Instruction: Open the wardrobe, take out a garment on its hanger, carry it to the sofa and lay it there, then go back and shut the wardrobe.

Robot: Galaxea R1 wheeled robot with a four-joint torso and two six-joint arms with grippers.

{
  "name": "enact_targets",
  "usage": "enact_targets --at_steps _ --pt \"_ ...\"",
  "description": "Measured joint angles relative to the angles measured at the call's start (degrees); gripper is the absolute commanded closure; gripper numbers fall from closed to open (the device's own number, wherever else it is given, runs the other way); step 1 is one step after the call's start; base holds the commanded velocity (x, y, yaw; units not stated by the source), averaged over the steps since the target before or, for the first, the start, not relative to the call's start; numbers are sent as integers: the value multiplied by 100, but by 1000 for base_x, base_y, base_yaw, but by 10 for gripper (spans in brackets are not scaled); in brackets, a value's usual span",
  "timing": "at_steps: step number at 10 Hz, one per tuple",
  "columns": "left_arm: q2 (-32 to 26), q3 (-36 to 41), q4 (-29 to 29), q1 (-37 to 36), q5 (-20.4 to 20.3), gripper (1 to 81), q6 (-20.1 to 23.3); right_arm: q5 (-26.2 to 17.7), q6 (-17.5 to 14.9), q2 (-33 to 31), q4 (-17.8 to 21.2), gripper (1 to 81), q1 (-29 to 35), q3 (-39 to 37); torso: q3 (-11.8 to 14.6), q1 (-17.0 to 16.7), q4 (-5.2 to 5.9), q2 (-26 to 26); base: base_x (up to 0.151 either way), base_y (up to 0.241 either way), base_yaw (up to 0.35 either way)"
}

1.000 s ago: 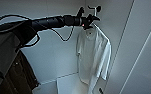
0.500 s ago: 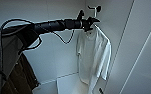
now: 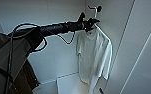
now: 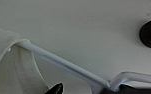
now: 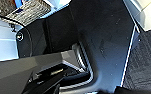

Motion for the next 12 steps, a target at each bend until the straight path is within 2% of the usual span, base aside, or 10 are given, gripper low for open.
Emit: enact_targets --at_steps 1,6,7,8,12 --pt "17 -41 39 9 -99 10 0 -118 0 -2 0 10 0 0 0 0 0 0 0 0 0" --pt "-17 176 49 -41 -388 10 -9 -140 2 30 2 10 1 0 0 0 0 0 0 0 0" --pt "-16 245 -63 -41 -457 811 -304 -144 2 24 0 10 1 0 0 0 0 0 0 0 0" --pt "-13 230 -39 -57 -468 811 -155 -151 2 28 2 10 1 0 0 0 0 2 0 0 0" --pt "-46 308 -41 -57 -477 811 -177 -149 2 28 2 10 17 0 -2 2 0 4 0 0 0"
